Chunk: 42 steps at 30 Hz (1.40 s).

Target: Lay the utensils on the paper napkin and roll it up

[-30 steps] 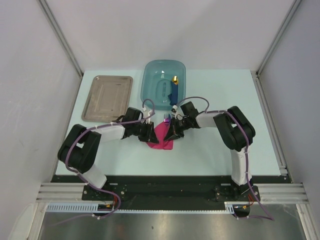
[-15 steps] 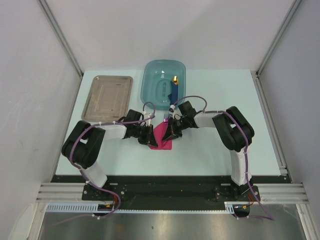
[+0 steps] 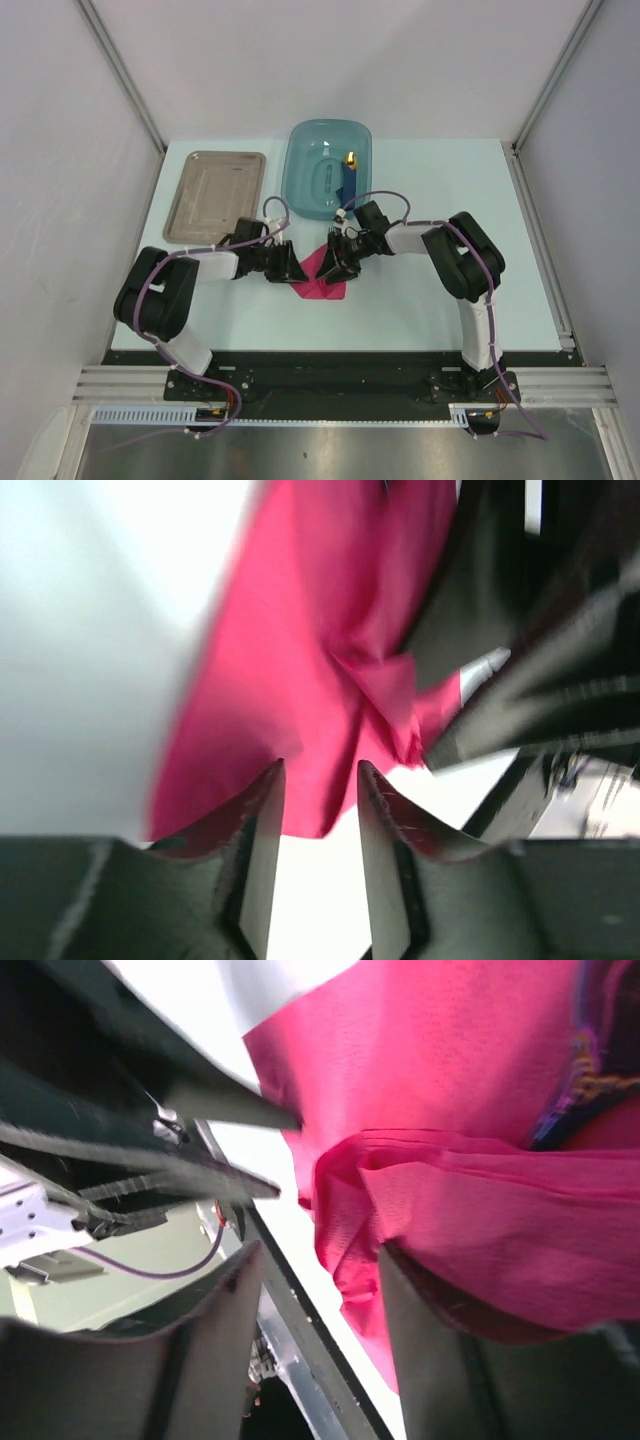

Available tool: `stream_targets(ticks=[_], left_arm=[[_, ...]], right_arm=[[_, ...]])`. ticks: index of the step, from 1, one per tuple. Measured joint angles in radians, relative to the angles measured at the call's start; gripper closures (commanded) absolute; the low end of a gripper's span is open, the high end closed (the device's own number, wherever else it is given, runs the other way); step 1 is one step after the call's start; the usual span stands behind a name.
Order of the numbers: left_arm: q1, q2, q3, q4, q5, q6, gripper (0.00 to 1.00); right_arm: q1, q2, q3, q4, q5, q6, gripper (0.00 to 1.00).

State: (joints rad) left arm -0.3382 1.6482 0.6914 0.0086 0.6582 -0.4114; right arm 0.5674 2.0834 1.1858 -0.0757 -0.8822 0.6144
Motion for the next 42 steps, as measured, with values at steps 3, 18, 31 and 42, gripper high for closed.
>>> stream_targets(ticks=[3, 18, 31, 42], left_arm=[[0.042, -0.001, -0.002, 0.052, 0.000, -0.035, 0.54], [0.003, 0.090, 0.088, 0.108, 0.009, -0.123, 0.40], [-0.038, 0.135, 0.160, 0.048, -0.012, -0.137, 0.43], [-0.056, 0.161, 0.192, -0.018, -0.022, -0.150, 0.52]], right_arm=[[0.000, 0.000, 0.003, 0.004, -0.013, 0.003, 0.42], [-0.008, 0.006, -0.008, 0.030, -0.013, 0.023, 0.50], [-0.013, 0.006, -0.023, 0.055, -0.020, 0.025, 0.57], [-0.016, 0.006, -0.053, 0.123, -0.012, 0.045, 0.61]])
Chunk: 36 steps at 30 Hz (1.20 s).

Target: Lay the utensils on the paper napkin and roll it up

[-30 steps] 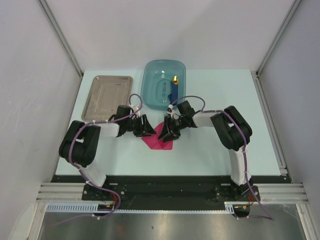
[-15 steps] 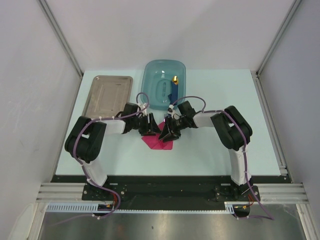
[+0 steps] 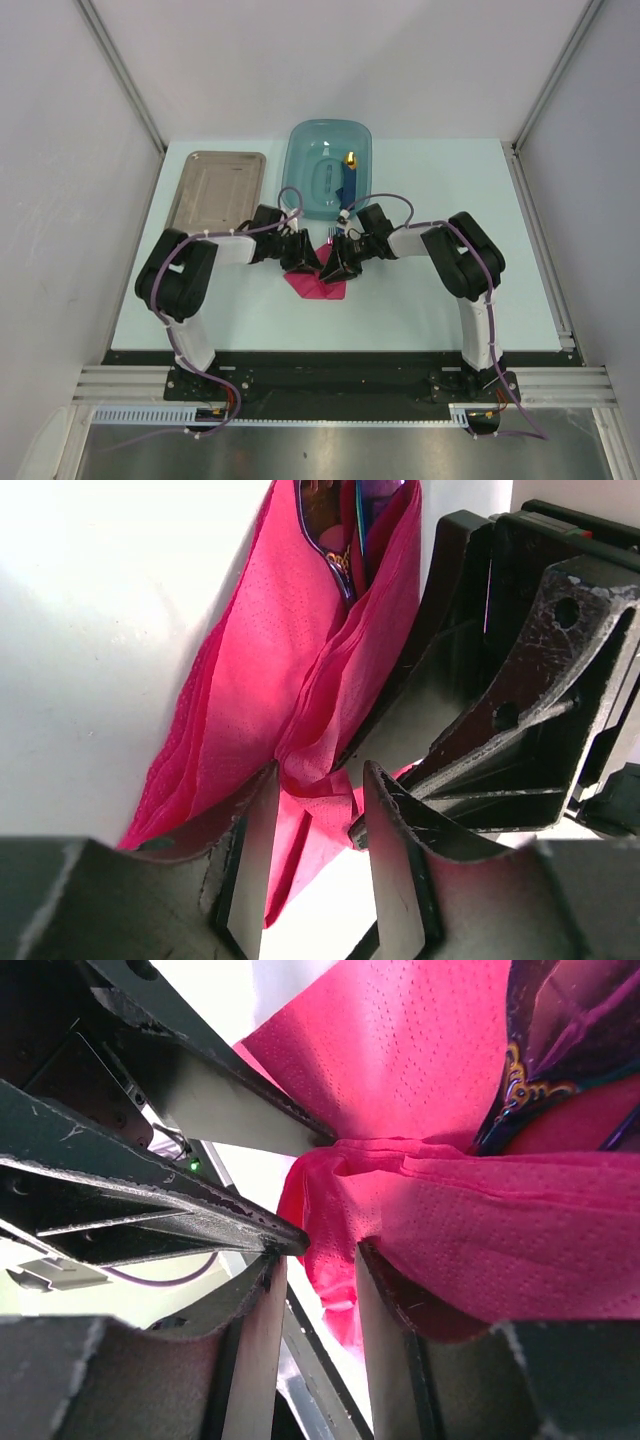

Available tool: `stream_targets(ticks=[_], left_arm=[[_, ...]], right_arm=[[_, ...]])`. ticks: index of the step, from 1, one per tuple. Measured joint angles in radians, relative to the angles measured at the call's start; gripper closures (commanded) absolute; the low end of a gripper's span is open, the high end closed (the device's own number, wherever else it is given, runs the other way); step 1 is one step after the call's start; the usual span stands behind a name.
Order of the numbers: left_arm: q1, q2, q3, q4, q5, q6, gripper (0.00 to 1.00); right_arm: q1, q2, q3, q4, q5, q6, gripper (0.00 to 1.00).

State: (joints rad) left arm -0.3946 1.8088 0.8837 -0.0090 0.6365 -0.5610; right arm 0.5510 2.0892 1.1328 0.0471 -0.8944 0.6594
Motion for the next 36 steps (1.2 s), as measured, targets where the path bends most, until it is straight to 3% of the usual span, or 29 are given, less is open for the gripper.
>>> stream_targets(ticks=[1, 11, 14, 28, 36], left_arm=[[0.000, 0.003, 0.005, -0.006, 0.000, 0.000, 0.52], [-0.008, 0.019, 0.040, -0.116, -0.003, 0.013, 0.93], [-0.008, 0.019, 0.040, -0.136, -0.005, 0.021, 0.99], [0.001, -0.013, 0.040, -0.171, -0.053, 0.044, 1.00], [0.004, -0.013, 0.040, -0.182, -0.061, 0.055, 1.00]], right_arm=[[0.000, 0.000, -0.001, 0.002, 0.000, 0.002, 0.61], [-0.002, -0.001, -0.005, 0.035, 0.009, 0.021, 0.60], [-0.002, -0.009, -0.005, 0.040, 0.021, 0.023, 0.60], [-0.093, -0.167, -0.010, 0.008, 0.044, 0.035, 0.73], [-0.101, -0.169, -0.009, -0.037, 0.082, -0.006, 0.81]])
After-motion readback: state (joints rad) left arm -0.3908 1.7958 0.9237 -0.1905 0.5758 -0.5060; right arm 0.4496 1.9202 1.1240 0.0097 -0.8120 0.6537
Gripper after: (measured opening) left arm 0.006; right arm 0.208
